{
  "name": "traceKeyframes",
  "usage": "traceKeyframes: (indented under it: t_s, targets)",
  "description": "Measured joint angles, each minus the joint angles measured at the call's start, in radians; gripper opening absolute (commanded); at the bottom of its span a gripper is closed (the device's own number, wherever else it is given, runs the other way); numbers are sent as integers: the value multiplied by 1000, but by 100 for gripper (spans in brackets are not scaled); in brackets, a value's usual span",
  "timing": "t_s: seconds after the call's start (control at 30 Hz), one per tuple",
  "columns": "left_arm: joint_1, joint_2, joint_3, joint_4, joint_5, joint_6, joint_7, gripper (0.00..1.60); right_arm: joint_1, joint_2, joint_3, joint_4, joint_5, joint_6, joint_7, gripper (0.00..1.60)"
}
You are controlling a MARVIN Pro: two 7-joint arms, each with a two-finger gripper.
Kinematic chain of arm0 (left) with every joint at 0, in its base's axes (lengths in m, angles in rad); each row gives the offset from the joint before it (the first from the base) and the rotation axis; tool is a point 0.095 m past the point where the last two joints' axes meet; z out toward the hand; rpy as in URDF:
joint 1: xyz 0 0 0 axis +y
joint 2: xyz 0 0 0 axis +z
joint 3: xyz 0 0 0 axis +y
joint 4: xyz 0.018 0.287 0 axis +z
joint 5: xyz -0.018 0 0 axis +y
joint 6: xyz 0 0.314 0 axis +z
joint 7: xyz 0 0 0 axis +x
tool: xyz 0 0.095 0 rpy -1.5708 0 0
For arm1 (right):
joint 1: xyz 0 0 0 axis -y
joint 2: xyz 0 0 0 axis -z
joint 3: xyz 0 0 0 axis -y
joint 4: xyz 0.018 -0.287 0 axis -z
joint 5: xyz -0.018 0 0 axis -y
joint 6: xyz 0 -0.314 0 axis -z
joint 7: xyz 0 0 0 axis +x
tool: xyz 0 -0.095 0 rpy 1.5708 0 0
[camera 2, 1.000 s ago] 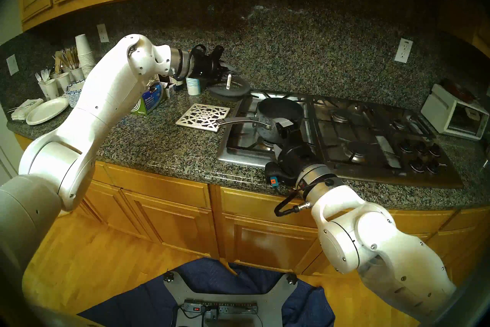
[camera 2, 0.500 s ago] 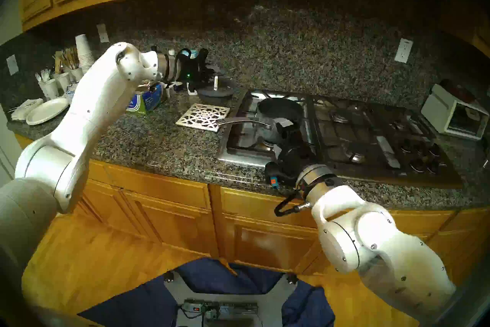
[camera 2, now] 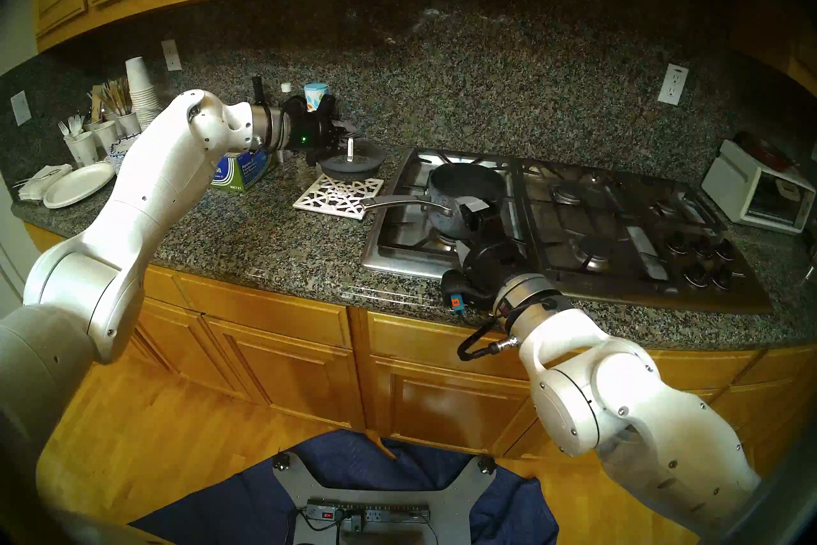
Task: Pick up the pot, put it on the stove, take off the pot lid
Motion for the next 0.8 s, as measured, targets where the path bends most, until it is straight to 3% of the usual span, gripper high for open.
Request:
traceKeyframes:
  t_s: [0.8]
  targets:
    - [0,-44,0,115,153,-19,-99,0,0,0,0,0,0,0,1,160]
